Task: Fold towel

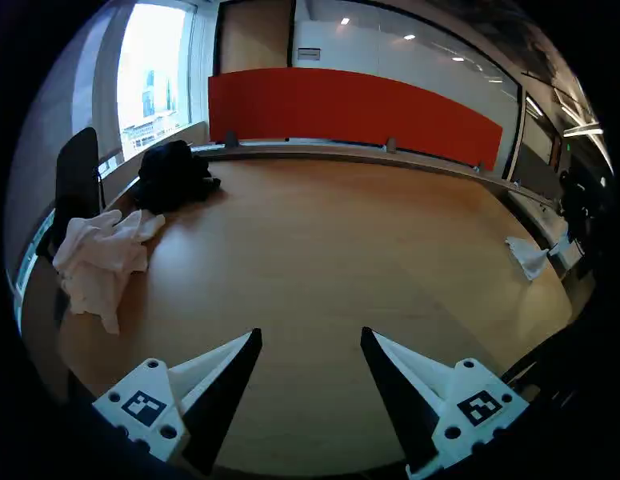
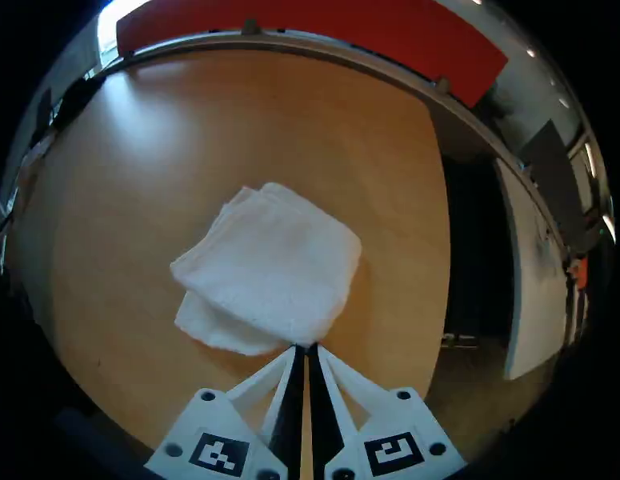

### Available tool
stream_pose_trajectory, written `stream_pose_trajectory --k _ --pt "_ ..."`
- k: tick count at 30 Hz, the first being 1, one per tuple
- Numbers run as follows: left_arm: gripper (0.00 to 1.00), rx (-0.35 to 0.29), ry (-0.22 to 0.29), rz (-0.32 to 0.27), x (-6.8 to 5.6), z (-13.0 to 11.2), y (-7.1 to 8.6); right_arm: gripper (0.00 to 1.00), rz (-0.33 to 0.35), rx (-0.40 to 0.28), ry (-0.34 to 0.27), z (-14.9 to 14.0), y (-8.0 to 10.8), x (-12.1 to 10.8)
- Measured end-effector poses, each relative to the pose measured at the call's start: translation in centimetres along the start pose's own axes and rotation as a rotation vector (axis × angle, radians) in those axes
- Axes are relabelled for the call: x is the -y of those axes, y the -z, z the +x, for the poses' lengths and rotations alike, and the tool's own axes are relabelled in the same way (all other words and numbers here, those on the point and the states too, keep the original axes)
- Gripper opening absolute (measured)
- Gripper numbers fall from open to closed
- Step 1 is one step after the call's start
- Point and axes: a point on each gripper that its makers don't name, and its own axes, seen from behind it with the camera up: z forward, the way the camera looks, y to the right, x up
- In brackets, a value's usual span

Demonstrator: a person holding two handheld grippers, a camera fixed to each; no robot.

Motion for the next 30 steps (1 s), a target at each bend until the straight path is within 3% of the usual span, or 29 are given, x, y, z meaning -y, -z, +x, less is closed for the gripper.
stream_pose_trajectory --k 18,30 --pt "0.92 0.009 -0.006 0.015 0.2 -0.1 0.2 0.05 -0.066 0.095 -0.048 -3.6 -3.4 -0.5" --pt "0.92 0.014 -0.016 0.016 0.0 0.2 0.0 0.16 -0.076 0.109 -0.073 -4.8 -4.3 -0.6"
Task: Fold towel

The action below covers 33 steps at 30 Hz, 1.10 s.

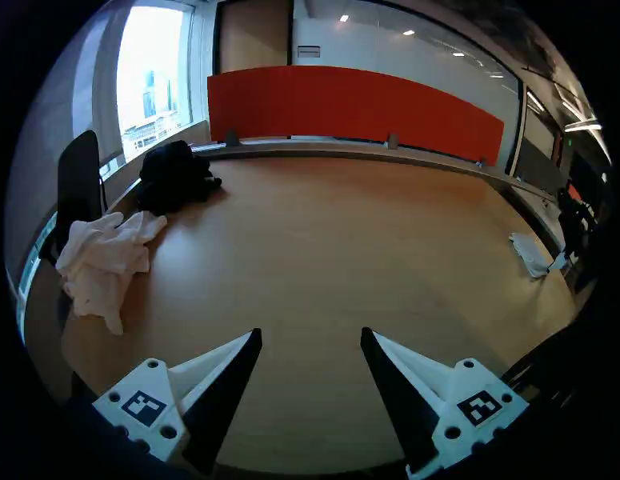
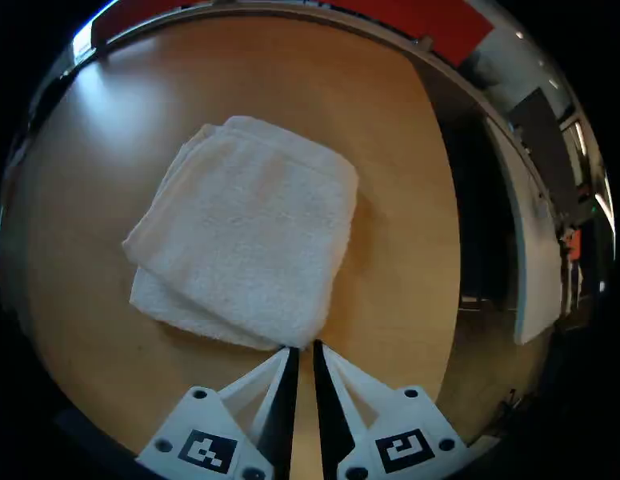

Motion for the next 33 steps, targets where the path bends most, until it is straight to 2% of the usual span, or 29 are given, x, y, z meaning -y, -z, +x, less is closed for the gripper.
stream_pose_trajectory --k 4,6,10,12,16,18,27,33 --pt "0.92 0.001 -0.002 -0.002 -0.1 0.1 -0.1 0.19 -0.003 -0.005 0.0 -0.1 0.0 -0.1" --pt "0.92 0.001 -0.002 -0.002 -0.2 0.1 -0.1 0.25 -0.004 -0.008 0.003 -0.2 0.1 -0.1" --pt "0.92 0.001 -0.003 -0.004 -0.3 0.2 -0.2 0.46 -0.005 -0.016 0.009 -0.3 0.2 -0.1" --pt "0.92 -0.001 -0.003 -0.005 -0.3 0.2 -0.2 0.64 -0.004 -0.021 0.013 -0.4 0.4 -0.1" --pt "0.92 -0.001 -0.002 -0.009 -0.4 0.3 -0.3 0.73 0.003 -0.039 0.022 -0.4 0.7 0.3" --pt "0.92 -0.002 -0.002 -0.011 -0.5 0.3 -0.4 0.82 0.01 -0.046 0.026 -0.4 0.9 0.5" --pt "0.92 -0.004 -0.006 -0.022 -0.8 0.5 -0.6 0.81 0.017 -0.061 0.034 -0.2 1.5 0.8" --pt "0.92 -0.005 0.0 -0.023 -0.8 0.4 -0.7 0.81 0.048 -0.103 0.038 1.0 2.3 2.0"
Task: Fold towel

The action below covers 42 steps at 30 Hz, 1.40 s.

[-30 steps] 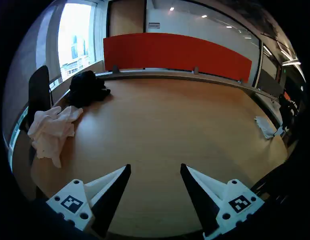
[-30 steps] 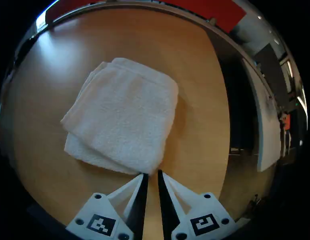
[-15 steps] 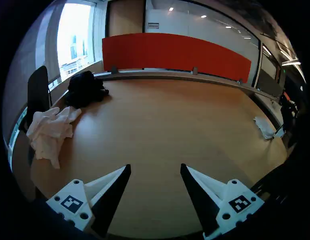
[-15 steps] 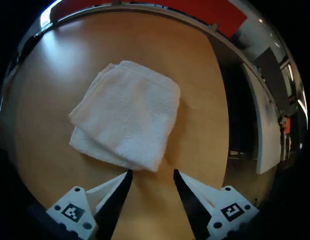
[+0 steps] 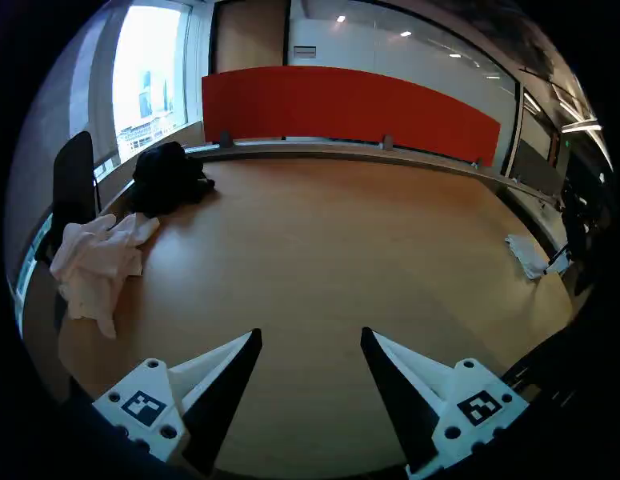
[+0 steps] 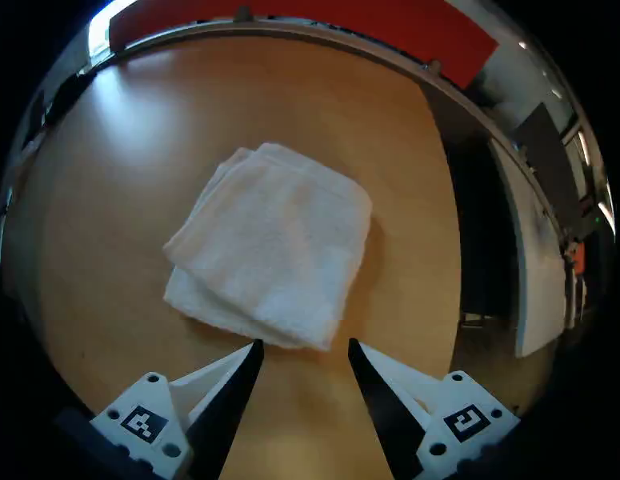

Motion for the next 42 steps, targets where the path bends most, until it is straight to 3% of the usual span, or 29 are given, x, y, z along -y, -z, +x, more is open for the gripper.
stream_pose_trajectory --k 11,23,27,42 --pt "0.92 -0.006 0.01 0.004 0.2 -0.2 0.2 0.81 0.078 -0.077 0.042 3.9 0.1 4.5" --pt "0.92 -0.006 0.018 0.021 1.1 -0.5 0.7 0.76 0.143 -0.099 0.11 6.5 -0.7 9.1" --pt "0.92 -0.006 0.022 0.026 1.3 -0.5 0.8 0.66 0.144 -0.09 0.122 6.3 -0.9 9.3" --pt "0.92 -0.001 0.016 0.018 1.0 -0.6 0.6 0.1 0.144 -0.107 0.108 6.5 -0.9 9.4"
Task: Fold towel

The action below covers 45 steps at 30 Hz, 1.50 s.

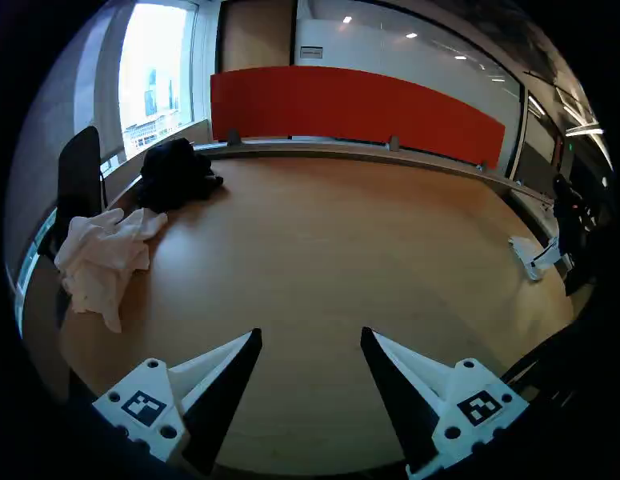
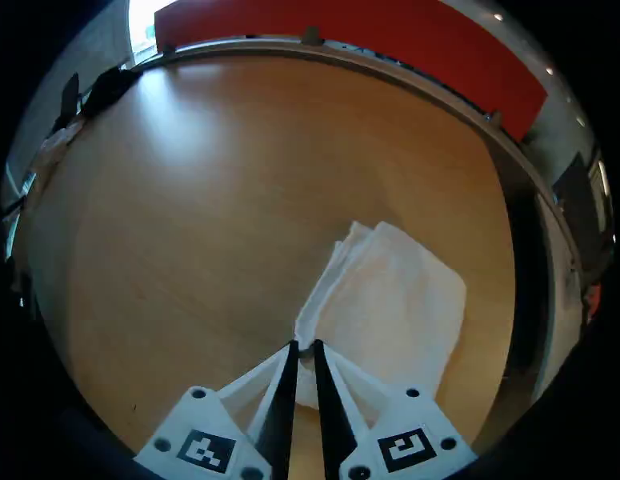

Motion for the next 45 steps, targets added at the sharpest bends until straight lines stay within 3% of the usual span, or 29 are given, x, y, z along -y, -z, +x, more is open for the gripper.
stream_pose_trajectory --k 3,12,32,45 --pt "0.92 -0.001 0.001 0.0 0.0 0.0 0.0 0.05 -0.006 -0.006 -0.006 0.1 0.1 -0.2" --pt "0.92 -0.006 0.004 -0.006 -0.1 0.2 -0.3 0.05 -0.028 -0.038 -0.034 1.3 1.4 -1.4" --pt "0.92 -0.023 0.016 -0.019 -0.3 0.5 -0.7 0.05 -0.095 -0.117 -0.028 4.5 7.2 -5.0" --pt "0.92 -0.025 0.01 -0.021 -0.3 0.6 -0.7 0.05 -0.097 -0.119 -0.023 3.9 8.3 -5.2"
